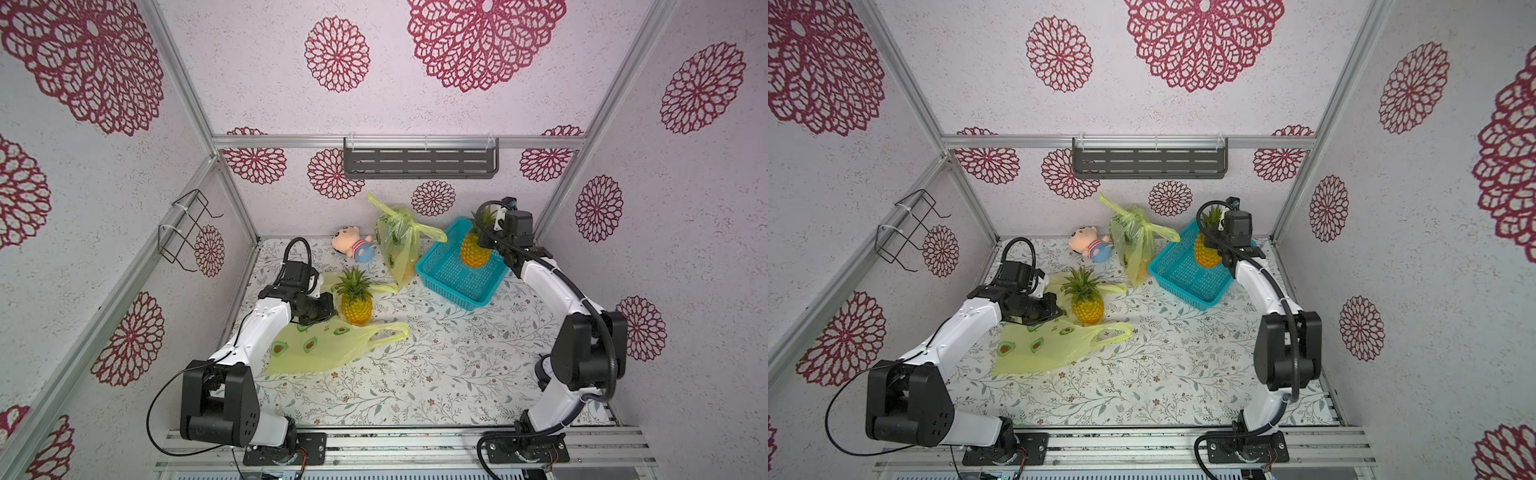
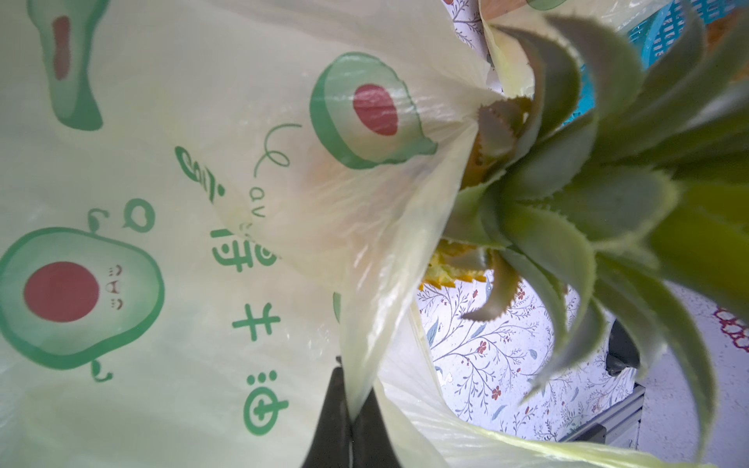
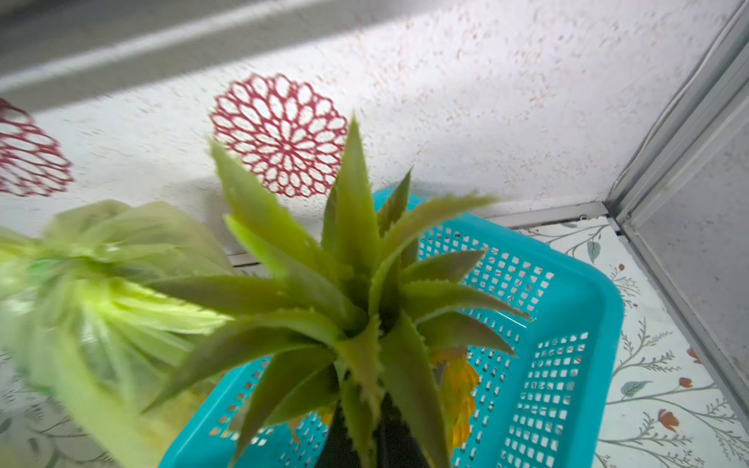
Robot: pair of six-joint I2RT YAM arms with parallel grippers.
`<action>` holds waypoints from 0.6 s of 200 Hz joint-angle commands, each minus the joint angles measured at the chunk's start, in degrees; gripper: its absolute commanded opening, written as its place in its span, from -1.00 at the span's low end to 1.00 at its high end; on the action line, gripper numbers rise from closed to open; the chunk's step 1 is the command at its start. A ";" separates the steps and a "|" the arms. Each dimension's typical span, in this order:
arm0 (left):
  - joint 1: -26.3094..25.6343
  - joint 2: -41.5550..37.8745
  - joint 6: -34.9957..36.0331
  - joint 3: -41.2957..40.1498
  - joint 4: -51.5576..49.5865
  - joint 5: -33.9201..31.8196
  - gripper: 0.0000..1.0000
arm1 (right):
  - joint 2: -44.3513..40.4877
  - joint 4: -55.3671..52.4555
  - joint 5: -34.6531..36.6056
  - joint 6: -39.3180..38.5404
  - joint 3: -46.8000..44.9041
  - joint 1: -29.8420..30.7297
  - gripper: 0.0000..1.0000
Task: Place the pineapple into a plastic bag & tie a knot
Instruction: Pick up the pineapple from the basket.
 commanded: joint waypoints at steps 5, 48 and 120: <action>0.42 -0.27 0.66 -0.15 0.51 -0.26 -1.00 | -9.81 8.08 -4.95 1.93 -3.24 -0.14 -1.00; 0.41 -0.56 0.23 -0.46 2.85 0.27 -1.00 | -18.37 9.89 -13.08 7.09 -12.48 0.76 -1.00; 0.41 0.37 -0.05 0.38 5.13 1.85 -1.00 | -28.07 19.66 -14.42 11.42 -29.42 11.85 -1.00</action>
